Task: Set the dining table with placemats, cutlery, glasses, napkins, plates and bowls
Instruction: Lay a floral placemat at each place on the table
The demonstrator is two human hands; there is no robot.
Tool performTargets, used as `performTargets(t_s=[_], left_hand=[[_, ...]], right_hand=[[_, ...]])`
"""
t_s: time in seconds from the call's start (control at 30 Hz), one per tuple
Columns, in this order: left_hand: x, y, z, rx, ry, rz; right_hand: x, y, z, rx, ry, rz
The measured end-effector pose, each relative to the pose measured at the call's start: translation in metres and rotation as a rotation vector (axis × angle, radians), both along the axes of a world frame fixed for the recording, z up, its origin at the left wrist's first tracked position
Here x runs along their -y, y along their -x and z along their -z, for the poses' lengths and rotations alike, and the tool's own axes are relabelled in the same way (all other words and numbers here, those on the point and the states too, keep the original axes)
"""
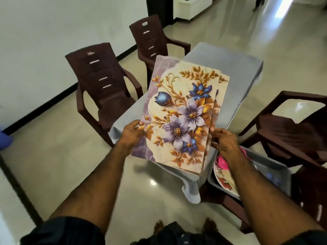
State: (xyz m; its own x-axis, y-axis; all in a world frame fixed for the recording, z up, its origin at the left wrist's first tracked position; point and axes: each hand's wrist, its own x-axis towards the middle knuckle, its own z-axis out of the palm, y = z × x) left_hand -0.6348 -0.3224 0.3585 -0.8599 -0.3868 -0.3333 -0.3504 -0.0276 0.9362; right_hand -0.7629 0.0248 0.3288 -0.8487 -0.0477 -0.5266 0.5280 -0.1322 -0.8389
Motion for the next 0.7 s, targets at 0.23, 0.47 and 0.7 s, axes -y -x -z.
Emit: performTargets(t_s=[0.23, 0.47, 0.7], left_hand=[[0.013, 0.041, 0.025, 0.183, 0.108, 0.067], [0.024, 0.086, 0.049, 0.334, 0.138, 0.135], [0.021, 0.122, 0.064, 0.556, 0.247, 0.224]], right_hand=[[0.008, 0.017, 0.034, 0.163, -0.099, -0.022], [0.006, 0.054, 0.063, 0.254, -0.064, -0.004], [0.000, 0.070, 0.082, 0.286, -0.245, 0.016]])
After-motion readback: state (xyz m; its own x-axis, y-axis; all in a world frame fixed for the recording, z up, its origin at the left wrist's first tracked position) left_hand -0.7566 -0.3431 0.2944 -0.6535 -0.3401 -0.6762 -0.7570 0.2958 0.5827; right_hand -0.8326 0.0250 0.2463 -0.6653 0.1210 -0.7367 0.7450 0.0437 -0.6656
